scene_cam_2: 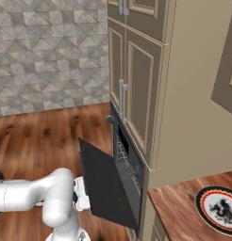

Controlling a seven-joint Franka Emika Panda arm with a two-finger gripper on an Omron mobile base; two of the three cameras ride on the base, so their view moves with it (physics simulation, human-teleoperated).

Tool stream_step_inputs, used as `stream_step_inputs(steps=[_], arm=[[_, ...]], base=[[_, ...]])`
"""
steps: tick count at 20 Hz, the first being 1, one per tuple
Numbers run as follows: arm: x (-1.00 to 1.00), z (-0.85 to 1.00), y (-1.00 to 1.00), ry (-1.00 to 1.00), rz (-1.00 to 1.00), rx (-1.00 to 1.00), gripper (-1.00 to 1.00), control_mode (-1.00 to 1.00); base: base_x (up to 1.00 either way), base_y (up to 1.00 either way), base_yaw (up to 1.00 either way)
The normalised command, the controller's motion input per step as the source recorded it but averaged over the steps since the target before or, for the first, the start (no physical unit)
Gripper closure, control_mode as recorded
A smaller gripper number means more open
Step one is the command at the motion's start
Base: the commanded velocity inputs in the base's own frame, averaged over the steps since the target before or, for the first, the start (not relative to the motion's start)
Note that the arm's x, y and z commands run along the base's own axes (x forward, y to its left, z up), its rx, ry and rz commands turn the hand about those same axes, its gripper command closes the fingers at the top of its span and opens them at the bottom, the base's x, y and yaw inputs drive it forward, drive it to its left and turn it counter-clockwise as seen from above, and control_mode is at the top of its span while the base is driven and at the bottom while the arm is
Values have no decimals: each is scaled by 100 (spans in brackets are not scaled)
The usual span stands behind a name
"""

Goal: Place the fish on the rack of the oven, and slide the rack back inside. Close the oven door.

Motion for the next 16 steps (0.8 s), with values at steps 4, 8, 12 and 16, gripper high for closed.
stream_step_inputs(steps=[4, 8, 12, 16], arm=[[18, 71, -50, -22, -33, -46, -100, -100], [18, 100, -43, -16, -34, -40, -100, -100], [18, 100, -39, -11, -32, -35, -100, -100], [18, 98, -55, -8, -29, -32, -100, -100]], base=[[0, 0, 0], [0, 0, 0], [0, 0, 0], [0, 0, 0]])
